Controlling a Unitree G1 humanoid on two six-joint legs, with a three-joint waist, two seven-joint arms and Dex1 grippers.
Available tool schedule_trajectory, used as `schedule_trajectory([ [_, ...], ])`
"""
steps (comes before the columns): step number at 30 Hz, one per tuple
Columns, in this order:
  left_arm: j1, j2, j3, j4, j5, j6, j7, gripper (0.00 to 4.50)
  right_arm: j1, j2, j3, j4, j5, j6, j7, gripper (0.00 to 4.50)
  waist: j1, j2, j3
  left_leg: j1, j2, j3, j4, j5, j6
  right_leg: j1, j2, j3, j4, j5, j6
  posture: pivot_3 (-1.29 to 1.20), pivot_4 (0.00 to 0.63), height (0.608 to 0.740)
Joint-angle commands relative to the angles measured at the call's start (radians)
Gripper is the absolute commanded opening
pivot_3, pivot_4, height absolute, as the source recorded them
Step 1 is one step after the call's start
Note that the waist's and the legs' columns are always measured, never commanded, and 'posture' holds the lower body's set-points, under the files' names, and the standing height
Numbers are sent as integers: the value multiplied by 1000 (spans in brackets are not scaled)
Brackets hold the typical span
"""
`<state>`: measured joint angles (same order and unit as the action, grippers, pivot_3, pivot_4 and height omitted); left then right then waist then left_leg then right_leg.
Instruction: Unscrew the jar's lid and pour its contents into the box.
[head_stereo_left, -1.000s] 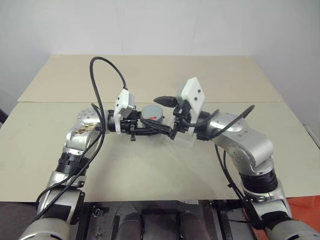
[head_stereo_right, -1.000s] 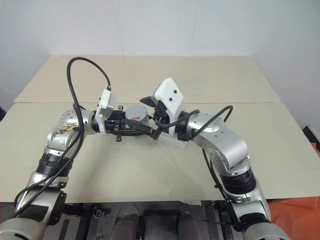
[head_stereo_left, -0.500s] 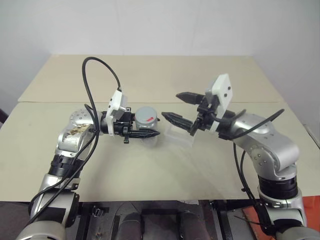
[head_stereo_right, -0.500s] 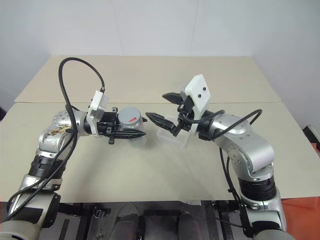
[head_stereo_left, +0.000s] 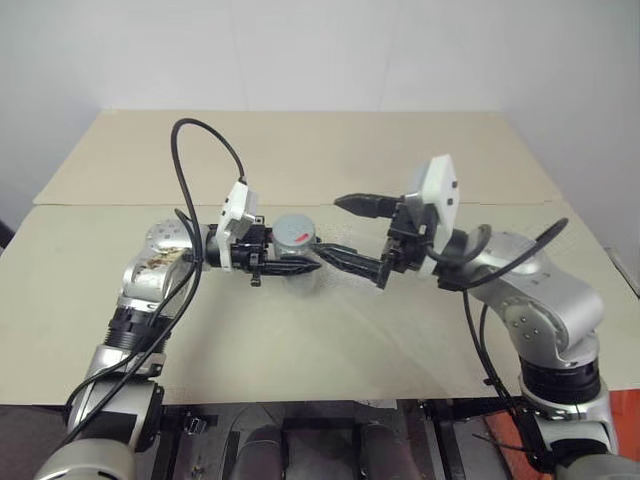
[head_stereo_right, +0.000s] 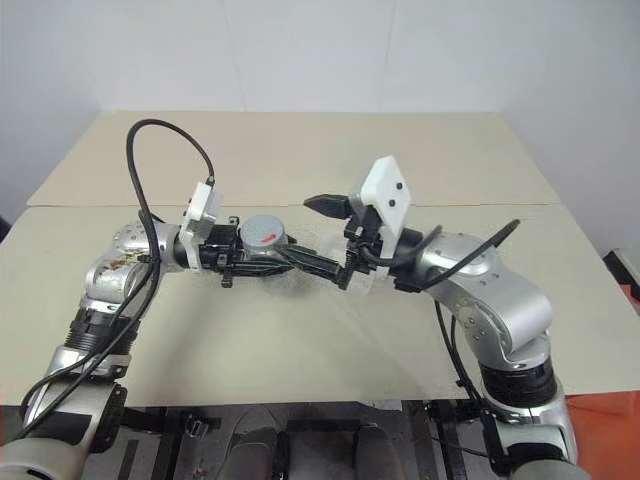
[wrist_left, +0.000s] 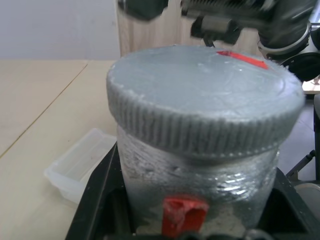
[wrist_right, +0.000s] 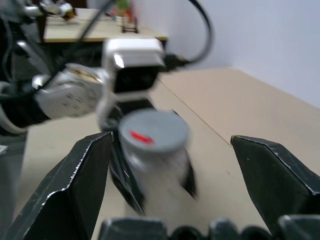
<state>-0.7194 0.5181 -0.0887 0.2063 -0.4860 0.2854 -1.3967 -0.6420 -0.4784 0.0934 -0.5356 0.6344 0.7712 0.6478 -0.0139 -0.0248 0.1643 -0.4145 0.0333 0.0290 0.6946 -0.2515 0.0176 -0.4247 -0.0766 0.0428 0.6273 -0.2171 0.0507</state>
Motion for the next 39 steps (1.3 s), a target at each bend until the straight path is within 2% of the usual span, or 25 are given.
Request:
schedule_trajectory([
  [1,-41,-17,8,1,4,-24,-1,1960,-57,34,67,15,-57,-16,-29,4418,0,0,0,0,0,0,0,0,0,0,0,0,0,0,0,0,150,740],
  [7,-34,-26,13,-14,5,-19,-3,1960,-125,98,134,111,-159,-39,-71,4418,0,0,0,0,0,0,0,0,0,0,0,0,1,0,0,0,150,740],
  [17,-26,-14,17,-25,6,-15,-6,1960,-133,122,97,150,-196,-44,-64,4418,0,0,0,0,0,0,0,0,0,0,0,0,2,0,0,0,150,740],
  [39,1,6,23,-55,-13,-6,-12,1960,4,-51,-1,49,-156,-69,34,4418,1,0,0,0,0,0,0,0,0,0,0,0,1,0,0,0,150,740],
])
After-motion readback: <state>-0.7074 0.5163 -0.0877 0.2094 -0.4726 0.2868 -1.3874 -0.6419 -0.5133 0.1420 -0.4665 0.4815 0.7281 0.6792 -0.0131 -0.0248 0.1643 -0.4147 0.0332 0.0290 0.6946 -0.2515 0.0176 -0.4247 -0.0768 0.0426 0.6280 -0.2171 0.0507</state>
